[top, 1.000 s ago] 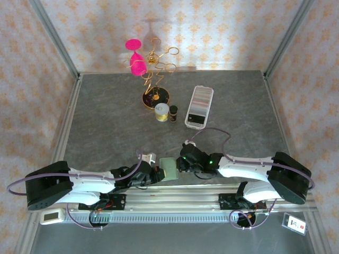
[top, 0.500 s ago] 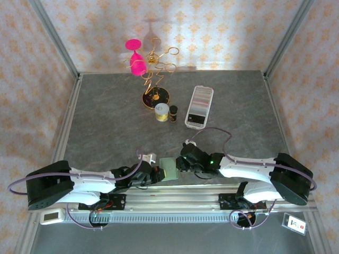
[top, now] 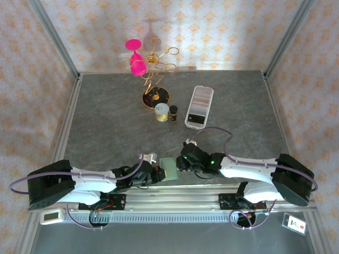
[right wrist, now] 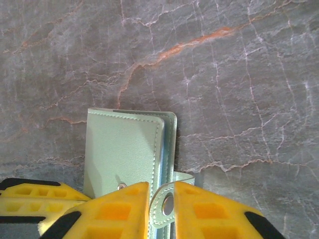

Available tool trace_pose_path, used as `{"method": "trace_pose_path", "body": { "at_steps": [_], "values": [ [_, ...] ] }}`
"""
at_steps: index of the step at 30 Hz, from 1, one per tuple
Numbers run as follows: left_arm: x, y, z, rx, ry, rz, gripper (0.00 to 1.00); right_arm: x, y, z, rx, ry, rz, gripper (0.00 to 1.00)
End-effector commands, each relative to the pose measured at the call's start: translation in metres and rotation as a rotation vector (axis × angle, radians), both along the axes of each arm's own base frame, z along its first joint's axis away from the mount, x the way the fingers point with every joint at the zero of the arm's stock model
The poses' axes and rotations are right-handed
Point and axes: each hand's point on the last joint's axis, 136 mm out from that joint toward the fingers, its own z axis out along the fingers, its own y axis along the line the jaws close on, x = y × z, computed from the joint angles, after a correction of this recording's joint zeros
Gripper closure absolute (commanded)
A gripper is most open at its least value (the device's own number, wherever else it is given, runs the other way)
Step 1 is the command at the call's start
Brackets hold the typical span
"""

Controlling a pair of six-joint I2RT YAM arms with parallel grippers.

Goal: Put the credit cards into the card holder

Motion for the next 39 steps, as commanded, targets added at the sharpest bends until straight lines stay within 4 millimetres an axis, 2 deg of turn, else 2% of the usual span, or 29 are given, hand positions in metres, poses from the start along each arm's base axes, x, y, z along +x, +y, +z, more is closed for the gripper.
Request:
{"method": "trace_pose_path", "body": {
  "at_steps": [1,5,7,13,19,28,36,39],
  "values": [
    [0.001,0.001,-0.004,0.037,-0.007,0.002,1.00,0.003,-0.002,0.009,0.005,-0.029,-0.021,0.82],
    [0.001,0.001,-0.004,0.039,-0.008,0.002,1.00,0.001,-0.003,0.001,-0.010,-0.012,-0.014,0.82],
    [0.002,0.001,-0.004,0.039,-0.008,0.002,1.00,0.001,-0.004,-0.003,-0.024,-0.008,-0.016,0.79],
    [0.001,0.000,-0.004,0.038,-0.008,-0.001,1.00,0.001,-0.003,-0.001,-0.019,-0.011,-0.014,0.68],
    [0.001,-0.001,-0.004,0.036,-0.009,-0.001,1.00,0.000,0.003,0.003,0.002,-0.008,0.005,0.61],
    [0.000,-0.001,-0.005,0.038,-0.008,-0.004,1.00,-0.001,0.004,-0.002,-0.019,0.005,0.014,0.66],
    [0.000,0.000,-0.005,0.037,-0.006,-0.002,1.00,0.001,0.004,0.002,-0.020,-0.008,0.009,0.80],
    [0.000,-0.001,-0.005,0.033,-0.006,-0.002,1.00,0.001,0.003,0.002,-0.024,-0.011,0.010,0.81]
  ]
}}
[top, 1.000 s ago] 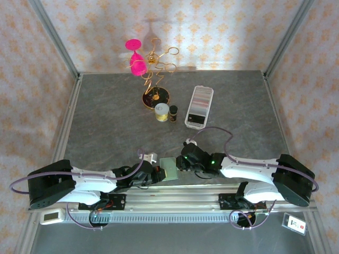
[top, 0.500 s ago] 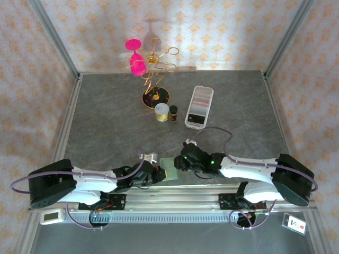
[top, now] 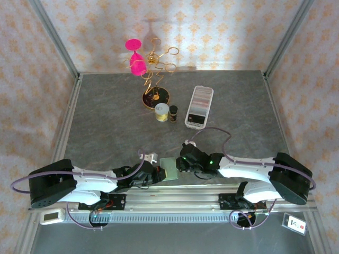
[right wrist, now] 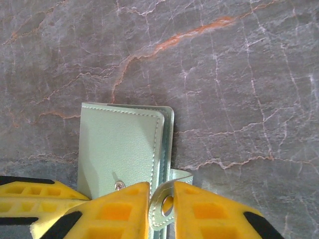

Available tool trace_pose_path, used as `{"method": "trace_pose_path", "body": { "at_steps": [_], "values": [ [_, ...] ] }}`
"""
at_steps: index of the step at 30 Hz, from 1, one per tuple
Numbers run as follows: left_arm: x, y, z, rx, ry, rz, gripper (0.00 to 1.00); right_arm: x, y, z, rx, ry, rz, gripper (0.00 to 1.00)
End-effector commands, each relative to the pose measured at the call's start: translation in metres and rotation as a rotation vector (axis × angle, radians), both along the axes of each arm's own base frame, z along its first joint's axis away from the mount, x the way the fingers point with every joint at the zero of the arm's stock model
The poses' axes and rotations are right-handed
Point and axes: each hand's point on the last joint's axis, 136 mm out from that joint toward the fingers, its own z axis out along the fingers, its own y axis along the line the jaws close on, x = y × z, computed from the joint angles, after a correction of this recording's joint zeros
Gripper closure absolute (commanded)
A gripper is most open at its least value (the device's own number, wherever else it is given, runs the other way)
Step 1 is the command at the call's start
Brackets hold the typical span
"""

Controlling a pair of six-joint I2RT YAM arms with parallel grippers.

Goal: Put the credit cards into the card holder

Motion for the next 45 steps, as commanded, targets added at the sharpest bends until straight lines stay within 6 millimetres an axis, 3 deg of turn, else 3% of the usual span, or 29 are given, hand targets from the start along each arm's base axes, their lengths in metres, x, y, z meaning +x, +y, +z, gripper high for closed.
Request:
{"method": "trace_pose_path", "body": {
  "at_steps": [1,4,12,16,22,36,45],
  "values": [
    [0.000,0.001,-0.004,0.029,-0.005,0.002,1.00,0.005,0.001,0.010,-0.007,-0.026,-0.009,0.80],
    [0.000,0.001,-0.005,0.033,-0.005,0.001,1.00,0.006,0.000,0.013,-0.006,-0.037,-0.018,0.76],
    [0.001,-0.002,-0.004,0.039,-0.007,-0.005,1.00,0.005,-0.001,0.012,-0.011,-0.035,-0.017,0.85],
    [0.000,-0.001,-0.006,0.043,-0.004,-0.007,1.00,0.005,0.000,0.014,-0.004,-0.038,-0.016,0.81],
    [0.000,-0.001,-0.006,0.043,-0.002,-0.006,1.00,0.007,0.002,0.022,0.021,-0.049,-0.024,0.83],
    [-0.001,0.000,-0.007,0.042,-0.001,-0.006,1.00,0.004,0.001,0.013,0.007,-0.031,-0.014,0.97],
    [-0.002,-0.001,-0.006,0.031,-0.001,-0.007,1.00,-0.005,0.026,0.015,0.113,0.008,0.037,1.00]
  ]
}}
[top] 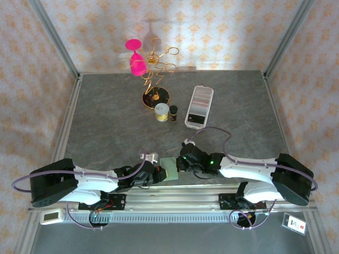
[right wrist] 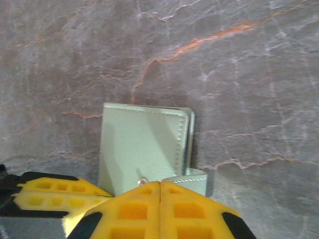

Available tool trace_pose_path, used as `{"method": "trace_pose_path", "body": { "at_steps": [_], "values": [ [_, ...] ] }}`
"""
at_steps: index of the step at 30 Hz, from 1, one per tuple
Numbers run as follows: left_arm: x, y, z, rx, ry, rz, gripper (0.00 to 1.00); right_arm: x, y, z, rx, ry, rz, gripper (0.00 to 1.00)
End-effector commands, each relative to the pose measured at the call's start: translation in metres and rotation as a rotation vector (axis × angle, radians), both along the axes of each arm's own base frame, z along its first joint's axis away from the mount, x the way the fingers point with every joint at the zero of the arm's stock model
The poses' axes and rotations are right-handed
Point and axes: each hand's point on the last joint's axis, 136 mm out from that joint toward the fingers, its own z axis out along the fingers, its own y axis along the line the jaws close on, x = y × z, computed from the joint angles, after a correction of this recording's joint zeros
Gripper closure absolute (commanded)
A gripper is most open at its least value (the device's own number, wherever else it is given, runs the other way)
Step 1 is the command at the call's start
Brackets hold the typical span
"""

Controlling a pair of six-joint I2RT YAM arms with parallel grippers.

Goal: Put the credit cards into the card holder

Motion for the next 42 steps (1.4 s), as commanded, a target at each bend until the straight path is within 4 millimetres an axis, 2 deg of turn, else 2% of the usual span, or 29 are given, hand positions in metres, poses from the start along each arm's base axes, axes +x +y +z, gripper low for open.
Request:
{"method": "trace_pose_path", "body": {
  "at_steps": [1,9,19,27,42],
  "values": [
    [-0.002,0.001,-0.007,0.025,0.004,-0.007,1.00,-0.004,0.020,0.004,0.080,0.016,0.027,1.00],
    [-0.003,0.001,-0.005,0.020,-0.002,-0.011,1.00,-0.006,0.033,-0.007,0.079,0.037,0.047,1.00],
    [-0.003,0.000,-0.004,0.018,-0.003,-0.013,1.00,-0.007,0.031,-0.012,0.060,0.040,0.042,1.00],
    [-0.003,0.001,-0.005,0.021,-0.001,-0.010,1.00,-0.004,0.035,-0.001,0.104,0.021,0.037,1.00],
    [-0.003,0.002,-0.004,0.022,-0.005,-0.005,1.00,-0.011,0.020,-0.031,0.015,0.060,0.024,1.00]
  ]
}}
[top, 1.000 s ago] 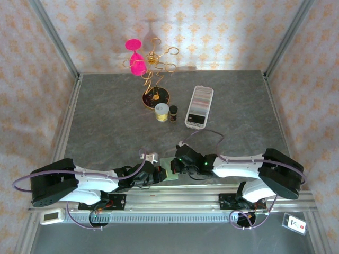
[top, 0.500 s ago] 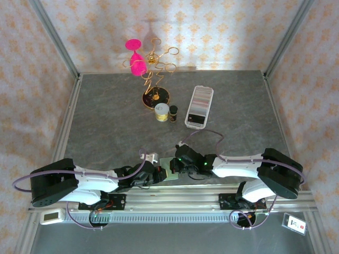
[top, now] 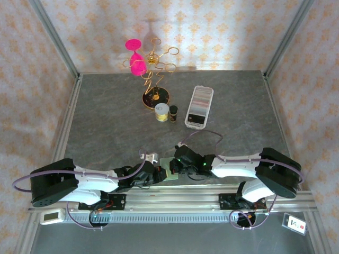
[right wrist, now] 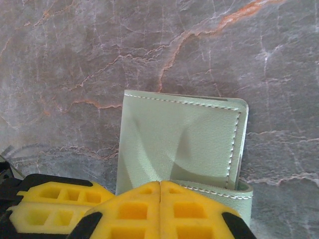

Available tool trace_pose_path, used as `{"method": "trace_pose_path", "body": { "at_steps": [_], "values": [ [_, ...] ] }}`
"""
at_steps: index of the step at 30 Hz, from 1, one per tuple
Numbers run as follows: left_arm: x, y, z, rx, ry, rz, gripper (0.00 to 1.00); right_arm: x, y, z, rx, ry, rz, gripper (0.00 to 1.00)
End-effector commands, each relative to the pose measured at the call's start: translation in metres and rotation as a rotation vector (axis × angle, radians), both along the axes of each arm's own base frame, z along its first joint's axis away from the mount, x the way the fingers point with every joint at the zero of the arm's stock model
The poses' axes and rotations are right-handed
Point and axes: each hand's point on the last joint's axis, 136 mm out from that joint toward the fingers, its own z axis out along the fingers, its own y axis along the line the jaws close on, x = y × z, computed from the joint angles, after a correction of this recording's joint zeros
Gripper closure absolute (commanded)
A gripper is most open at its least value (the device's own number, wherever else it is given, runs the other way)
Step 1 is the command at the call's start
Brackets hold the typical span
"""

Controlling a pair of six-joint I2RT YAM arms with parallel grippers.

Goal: Put the credit cards into the card holder

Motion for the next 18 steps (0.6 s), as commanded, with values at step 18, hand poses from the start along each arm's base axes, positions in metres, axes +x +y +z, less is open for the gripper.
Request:
{"method": "trace_pose_path", "body": {
  "at_steps": [18],
  "values": [
    [-0.002,0.009,-0.006,0.022,-0.003,0.022,1.00,-0.023,-0.070,-0.073,-0.223,0.087,-0.127,1.00]
  ]
}}
